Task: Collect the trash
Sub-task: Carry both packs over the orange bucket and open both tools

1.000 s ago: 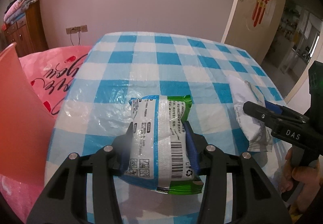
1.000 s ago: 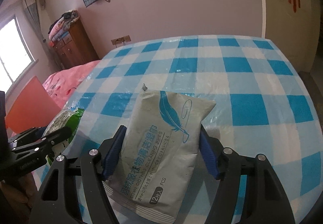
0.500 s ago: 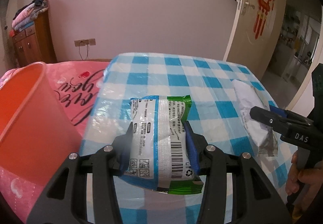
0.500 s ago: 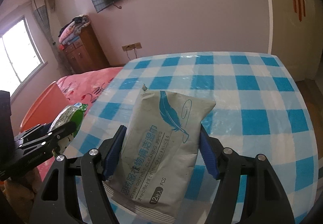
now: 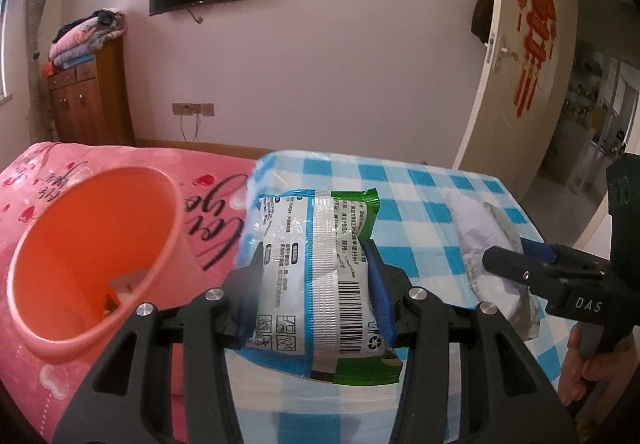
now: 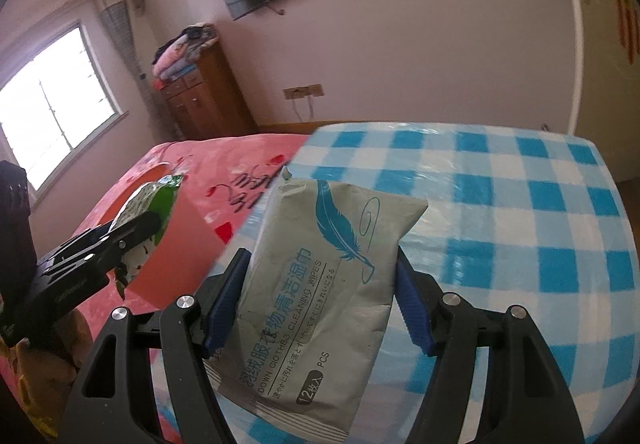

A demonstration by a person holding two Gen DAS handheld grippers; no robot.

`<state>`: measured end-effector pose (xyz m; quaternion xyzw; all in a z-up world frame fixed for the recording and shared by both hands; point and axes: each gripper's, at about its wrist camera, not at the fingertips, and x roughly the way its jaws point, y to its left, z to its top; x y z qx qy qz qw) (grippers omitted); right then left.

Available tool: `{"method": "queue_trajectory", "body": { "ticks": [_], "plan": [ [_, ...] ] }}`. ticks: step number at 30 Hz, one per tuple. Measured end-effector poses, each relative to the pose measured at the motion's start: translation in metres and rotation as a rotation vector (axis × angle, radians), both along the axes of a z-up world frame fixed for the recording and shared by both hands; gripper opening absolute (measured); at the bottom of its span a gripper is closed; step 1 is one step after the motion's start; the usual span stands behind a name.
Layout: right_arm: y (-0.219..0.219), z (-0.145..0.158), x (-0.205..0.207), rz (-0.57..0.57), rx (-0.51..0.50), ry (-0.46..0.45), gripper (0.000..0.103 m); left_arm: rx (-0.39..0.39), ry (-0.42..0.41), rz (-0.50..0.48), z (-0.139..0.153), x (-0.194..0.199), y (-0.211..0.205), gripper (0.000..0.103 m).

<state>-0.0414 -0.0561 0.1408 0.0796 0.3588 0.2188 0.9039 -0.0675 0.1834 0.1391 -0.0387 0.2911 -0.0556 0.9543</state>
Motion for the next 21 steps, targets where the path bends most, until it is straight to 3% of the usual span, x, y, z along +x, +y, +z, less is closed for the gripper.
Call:
{"method": "queue_trajectory", "body": {
  "ticks": [12, 21],
  "plan": [
    [0.088, 0.039, 0.012, 0.193, 0.015, -0.041, 0.069, 0.016, -0.051, 0.146, 0.026, -0.020, 0.066, 0.048],
    [0.169, 0.062, 0.024, 0.333, 0.021, -0.065, 0.069, 0.024, -0.031, 0.252, 0.022, -0.026, 0.115, 0.048]
  ]
}}
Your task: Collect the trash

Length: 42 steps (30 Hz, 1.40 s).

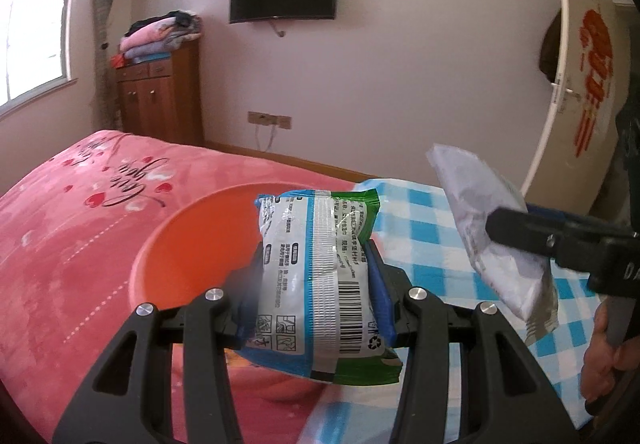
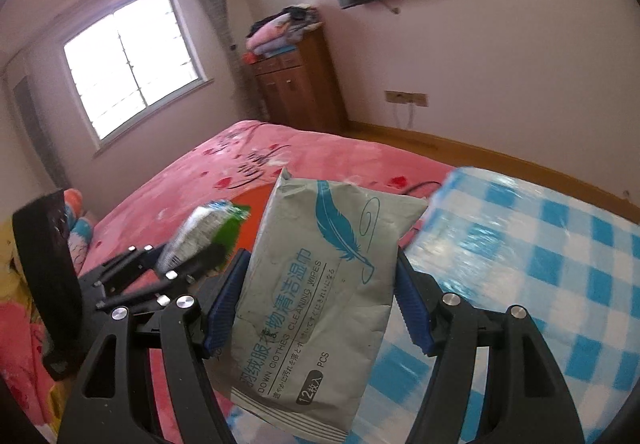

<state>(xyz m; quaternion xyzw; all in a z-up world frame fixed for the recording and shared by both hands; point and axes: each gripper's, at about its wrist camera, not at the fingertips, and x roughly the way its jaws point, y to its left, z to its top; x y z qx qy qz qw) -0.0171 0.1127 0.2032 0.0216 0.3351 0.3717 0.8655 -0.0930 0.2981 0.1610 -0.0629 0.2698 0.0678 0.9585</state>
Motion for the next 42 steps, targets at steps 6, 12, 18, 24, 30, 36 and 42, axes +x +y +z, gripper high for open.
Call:
{"method": "queue_trajectory", "body": {
  "ticks": [6, 12, 18, 24, 30, 36, 42],
  "plan": [
    [0.047, 0.005, 0.009, 0.064, -0.021, -0.016, 0.069, -0.012, 0.021, 0.052, -0.007, 0.001, 0.024, 0.048],
    [0.078, -0.003, 0.020, 0.097, -0.047, -0.006, 0.069, -0.030, 0.044, 0.083, -0.018, 0.004, 0.041, 0.048],
    [0.101, -0.015, 0.036, 0.104, -0.074, 0.013, 0.082, -0.059, 0.066, 0.109, -0.031, 0.009, 0.053, 0.056],
    [0.089, -0.018, 0.037, 0.063, -0.050, 0.016, 0.090, -0.079, 0.038, 0.136, -0.031, 0.006, 0.060, 0.085],
    [0.050, -0.013, 0.026, -0.048, -0.058, -0.052, 0.092, -0.050, 0.002, 0.135, -0.024, 0.004, 0.043, 0.096],
    [-0.002, -0.016, 0.021, -0.169, -0.077, -0.080, 0.092, -0.008, -0.022, 0.111, -0.013, 0.009, 0.013, 0.097],
    [-0.055, -0.017, 0.005, -0.286, -0.107, -0.120, 0.092, 0.013, -0.054, 0.056, -0.001, 0.015, -0.030, 0.099]
  ]
}}
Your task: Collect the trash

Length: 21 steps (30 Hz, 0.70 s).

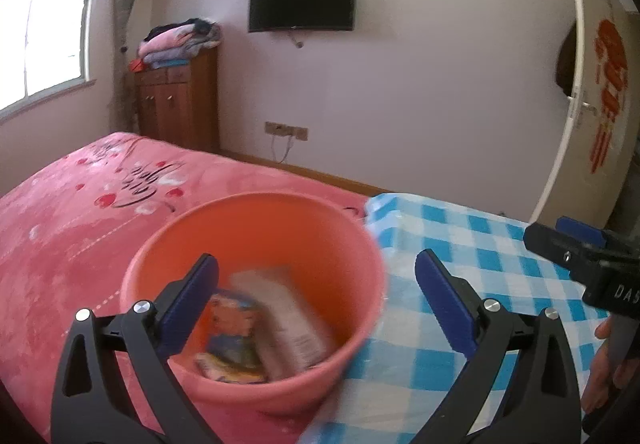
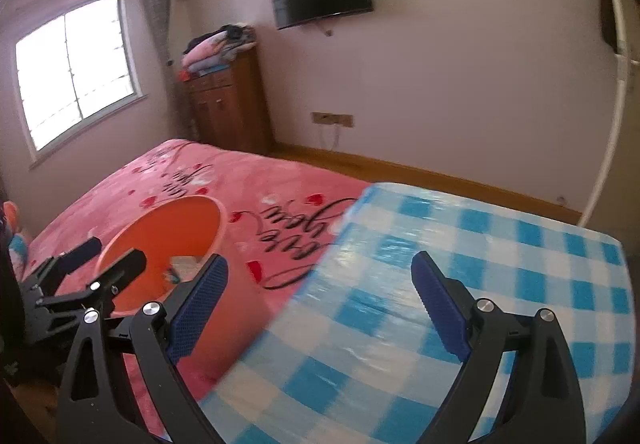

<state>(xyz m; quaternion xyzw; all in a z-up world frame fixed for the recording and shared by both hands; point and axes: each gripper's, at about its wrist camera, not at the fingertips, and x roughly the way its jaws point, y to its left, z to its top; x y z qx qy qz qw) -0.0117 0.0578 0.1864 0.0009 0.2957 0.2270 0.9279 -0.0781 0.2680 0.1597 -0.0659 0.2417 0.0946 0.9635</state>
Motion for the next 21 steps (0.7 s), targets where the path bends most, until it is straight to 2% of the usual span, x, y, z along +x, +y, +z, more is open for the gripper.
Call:
{"method": "queue_trajectory", "body": {
  "ticks": [12, 21],
  "plan": [
    [-0.088, 0.006, -0.040, -0.191, -0.026, -0.071, 0.093, 0.036, -0.036, -0.140, 0.011, 0.001, -0.089, 0.099],
    [-0.144, 0.003, -0.070, -0.308, -0.035, -0.089, 0.093, 0.049, -0.038, -0.239, 0.011, -0.005, -0.143, 0.099]
  ]
}}
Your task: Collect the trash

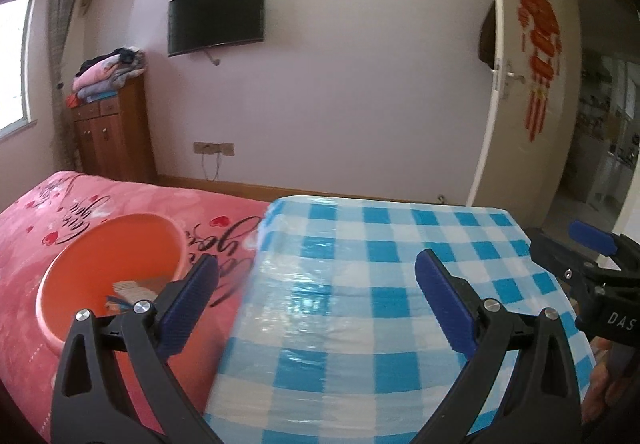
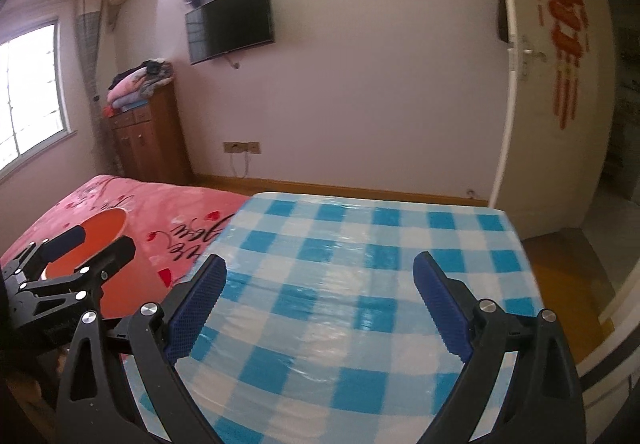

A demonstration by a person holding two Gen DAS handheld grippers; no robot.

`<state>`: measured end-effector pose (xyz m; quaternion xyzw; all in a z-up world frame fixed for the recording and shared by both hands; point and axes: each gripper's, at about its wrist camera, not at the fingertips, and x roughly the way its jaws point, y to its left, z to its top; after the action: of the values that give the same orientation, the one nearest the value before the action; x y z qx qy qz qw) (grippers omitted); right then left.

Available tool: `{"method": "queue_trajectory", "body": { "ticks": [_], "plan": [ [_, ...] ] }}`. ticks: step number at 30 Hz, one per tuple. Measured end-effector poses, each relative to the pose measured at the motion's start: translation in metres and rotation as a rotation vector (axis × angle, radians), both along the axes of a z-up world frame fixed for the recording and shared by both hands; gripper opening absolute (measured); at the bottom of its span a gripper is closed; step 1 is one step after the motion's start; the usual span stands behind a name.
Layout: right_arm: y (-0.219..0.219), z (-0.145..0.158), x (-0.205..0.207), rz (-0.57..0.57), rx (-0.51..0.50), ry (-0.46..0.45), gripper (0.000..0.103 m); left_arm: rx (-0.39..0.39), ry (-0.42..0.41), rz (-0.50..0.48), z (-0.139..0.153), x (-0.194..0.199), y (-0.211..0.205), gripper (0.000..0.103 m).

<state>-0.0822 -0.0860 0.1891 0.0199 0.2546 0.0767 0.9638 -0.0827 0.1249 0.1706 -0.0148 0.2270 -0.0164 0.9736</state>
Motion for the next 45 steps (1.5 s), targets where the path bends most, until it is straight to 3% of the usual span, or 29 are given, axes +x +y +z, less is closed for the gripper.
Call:
{"method": "queue_trajectory", "body": {
  "ticks": [20, 29, 45],
  "plan": [
    [-0.090, -0.003, -0.065, -0.209, 0.007, -0.065, 0.095, 0.002, -0.012, -0.144, 0.003, -0.024, -0.078, 0.099],
    [-0.105, -0.002, -0.080, -0.235, 0.017, -0.086, 0.095, -0.019, -0.037, -0.157, 0.006, -0.036, -0.091, 0.099],
    [-0.112, -0.018, -0.073, -0.223, 0.035, -0.044, 0.095, -0.039, 0.030, -0.173, -0.014, -0.020, -0.103, 0.099]
  ]
}}
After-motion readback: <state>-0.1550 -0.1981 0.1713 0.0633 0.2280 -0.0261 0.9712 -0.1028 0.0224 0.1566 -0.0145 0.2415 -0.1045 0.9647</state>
